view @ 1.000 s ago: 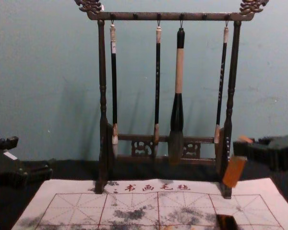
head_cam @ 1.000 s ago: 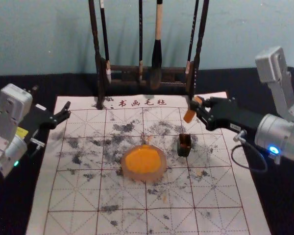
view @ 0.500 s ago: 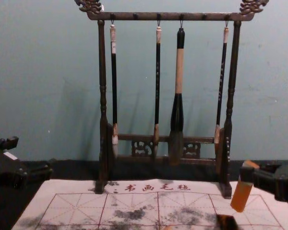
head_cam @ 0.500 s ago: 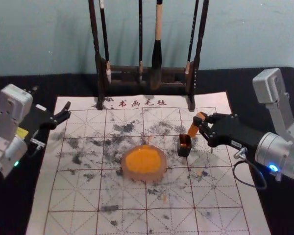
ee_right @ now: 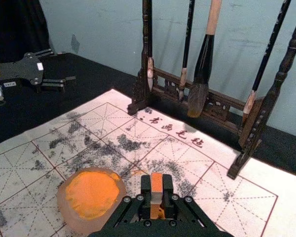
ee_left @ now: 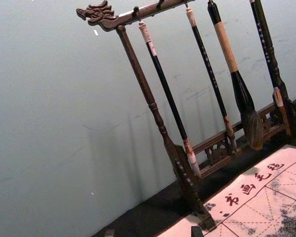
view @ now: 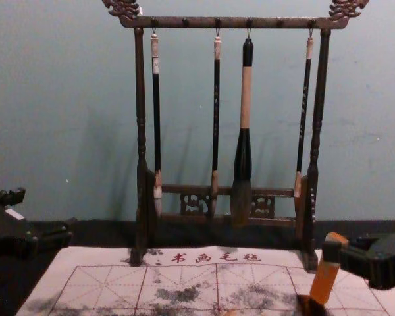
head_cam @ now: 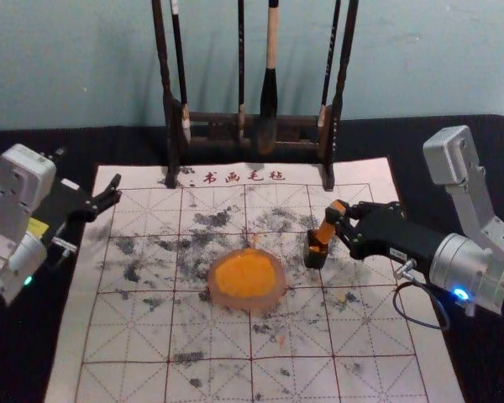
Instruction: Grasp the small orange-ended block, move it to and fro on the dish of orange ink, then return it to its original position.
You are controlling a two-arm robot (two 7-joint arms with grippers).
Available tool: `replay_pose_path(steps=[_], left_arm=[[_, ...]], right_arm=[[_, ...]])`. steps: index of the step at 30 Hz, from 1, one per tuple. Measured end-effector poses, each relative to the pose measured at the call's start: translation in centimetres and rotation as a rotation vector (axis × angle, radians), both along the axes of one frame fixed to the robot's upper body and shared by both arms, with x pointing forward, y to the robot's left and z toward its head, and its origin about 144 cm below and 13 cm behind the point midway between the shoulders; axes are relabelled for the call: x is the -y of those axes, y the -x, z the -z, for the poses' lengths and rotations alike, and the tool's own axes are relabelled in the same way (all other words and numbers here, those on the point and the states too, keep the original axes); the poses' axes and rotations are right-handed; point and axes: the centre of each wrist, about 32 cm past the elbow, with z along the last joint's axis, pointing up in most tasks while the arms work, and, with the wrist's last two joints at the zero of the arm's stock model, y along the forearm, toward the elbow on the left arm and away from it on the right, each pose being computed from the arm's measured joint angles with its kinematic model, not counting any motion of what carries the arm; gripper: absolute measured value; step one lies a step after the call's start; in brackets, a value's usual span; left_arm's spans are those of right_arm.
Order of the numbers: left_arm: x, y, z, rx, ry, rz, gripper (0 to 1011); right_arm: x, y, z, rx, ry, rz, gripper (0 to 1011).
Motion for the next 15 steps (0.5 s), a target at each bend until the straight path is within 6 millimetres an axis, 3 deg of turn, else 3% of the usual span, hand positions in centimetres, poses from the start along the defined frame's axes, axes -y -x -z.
replay_pose_path(steps=[15], left_arm=[[0.00, 0.00, 0.00, 0.000, 0.000, 0.000, 1001]], right_arm=[[-0.29, -0.25, 0.61, -0.018, 0.008, 0.002, 124]])
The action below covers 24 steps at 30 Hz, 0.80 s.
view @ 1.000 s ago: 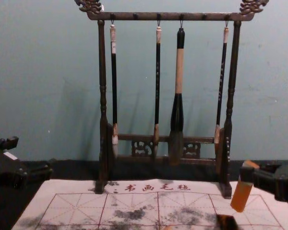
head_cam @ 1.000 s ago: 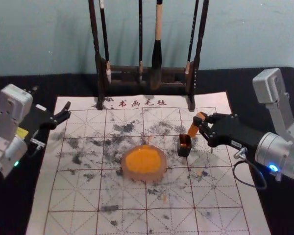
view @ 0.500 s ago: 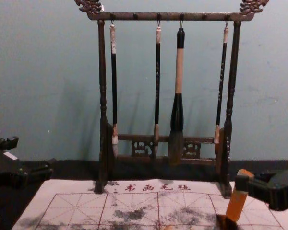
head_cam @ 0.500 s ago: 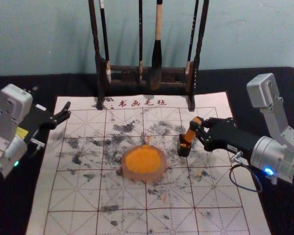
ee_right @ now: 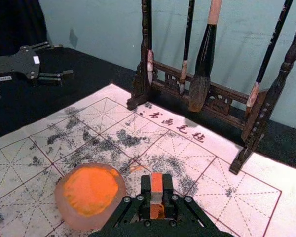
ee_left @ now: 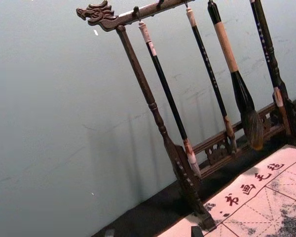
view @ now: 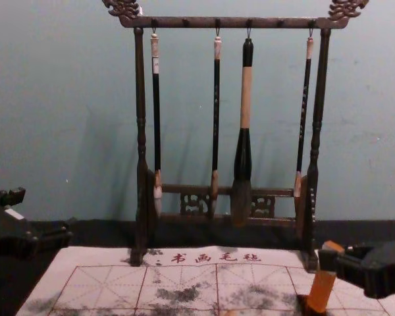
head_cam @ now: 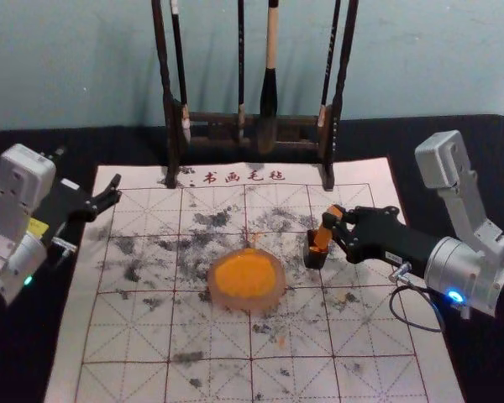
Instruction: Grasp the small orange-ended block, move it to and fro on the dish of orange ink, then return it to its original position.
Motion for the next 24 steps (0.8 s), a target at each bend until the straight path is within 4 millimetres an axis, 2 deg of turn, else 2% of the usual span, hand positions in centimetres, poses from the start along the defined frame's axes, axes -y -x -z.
replay_pose_path(steps=[24], left_arm=[[0.00, 0.00, 0.00, 0.000, 0.000, 0.000, 1001]], right_arm=[[-0.17, -0.41, 0.56, -0.016, 0.008, 0.014, 124]])
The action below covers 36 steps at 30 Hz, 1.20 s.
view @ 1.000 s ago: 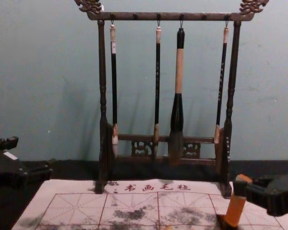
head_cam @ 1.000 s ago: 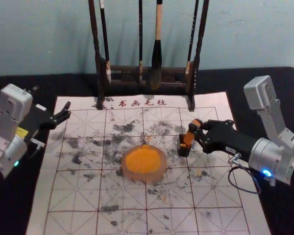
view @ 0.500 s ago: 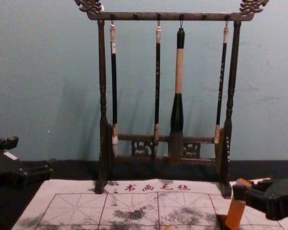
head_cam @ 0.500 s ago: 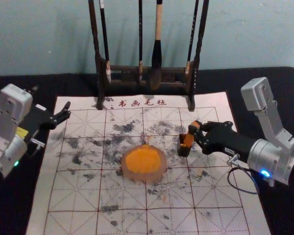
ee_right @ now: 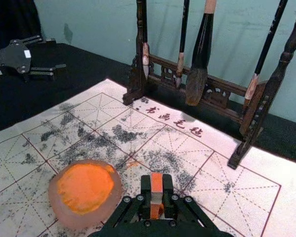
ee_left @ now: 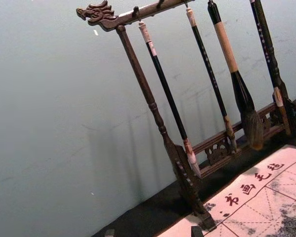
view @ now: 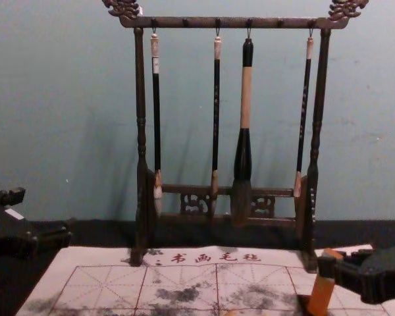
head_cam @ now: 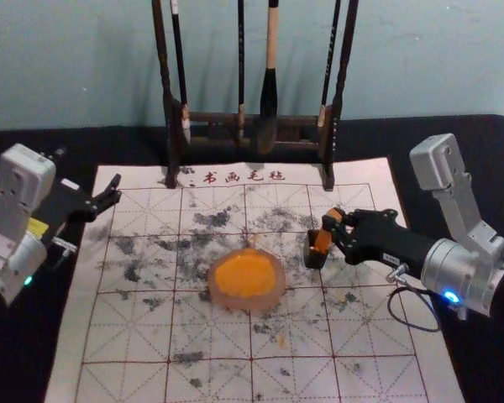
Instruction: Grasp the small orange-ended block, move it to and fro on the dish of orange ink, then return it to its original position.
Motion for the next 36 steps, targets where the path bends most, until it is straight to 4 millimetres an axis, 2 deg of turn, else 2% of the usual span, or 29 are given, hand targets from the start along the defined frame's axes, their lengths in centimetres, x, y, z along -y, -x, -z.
replay_pose_path(steps=[36], left_arm=[[0.0, 0.0, 0.0, 0.000, 0.000, 0.000, 1001]], right_arm=[[-1.2, -0.4, 1.9, -0.052, 0.040, 0.015, 124]])
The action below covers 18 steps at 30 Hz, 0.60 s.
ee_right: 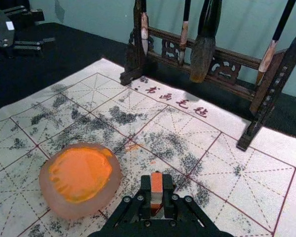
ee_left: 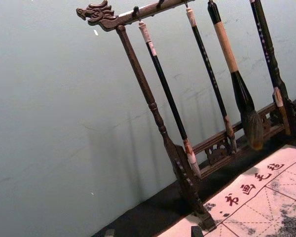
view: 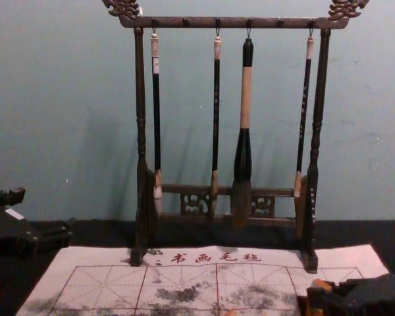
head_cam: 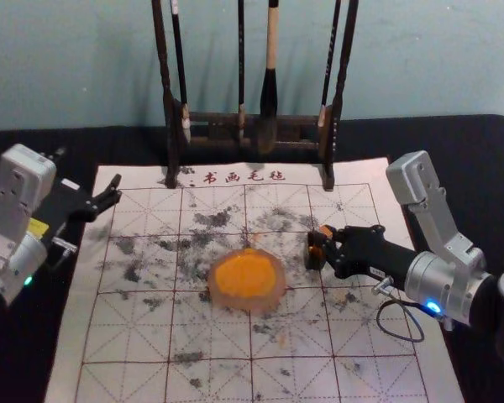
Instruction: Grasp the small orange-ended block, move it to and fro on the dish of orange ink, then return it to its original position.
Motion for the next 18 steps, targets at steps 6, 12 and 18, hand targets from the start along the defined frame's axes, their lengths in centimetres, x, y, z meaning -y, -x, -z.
replay_pose_path(steps=[6, 12, 18], left_arm=[[0.00, 0.00, 0.00, 0.000, 0.000, 0.000, 1001], [0.00, 0.00, 0.00, 0.000, 0.000, 0.000, 1001], [0.00, 0.00, 0.00, 0.000, 0.000, 0.000, 1001]], right_arm=[[0.00, 0.01, 0.03, 0.000, 0.001, 0.001, 124], [0.02, 0.02, 0.02, 0.001, 0.001, 0.000, 124], [0.03, 0.03, 0.00, 0.001, -0.001, 0.000, 247]])
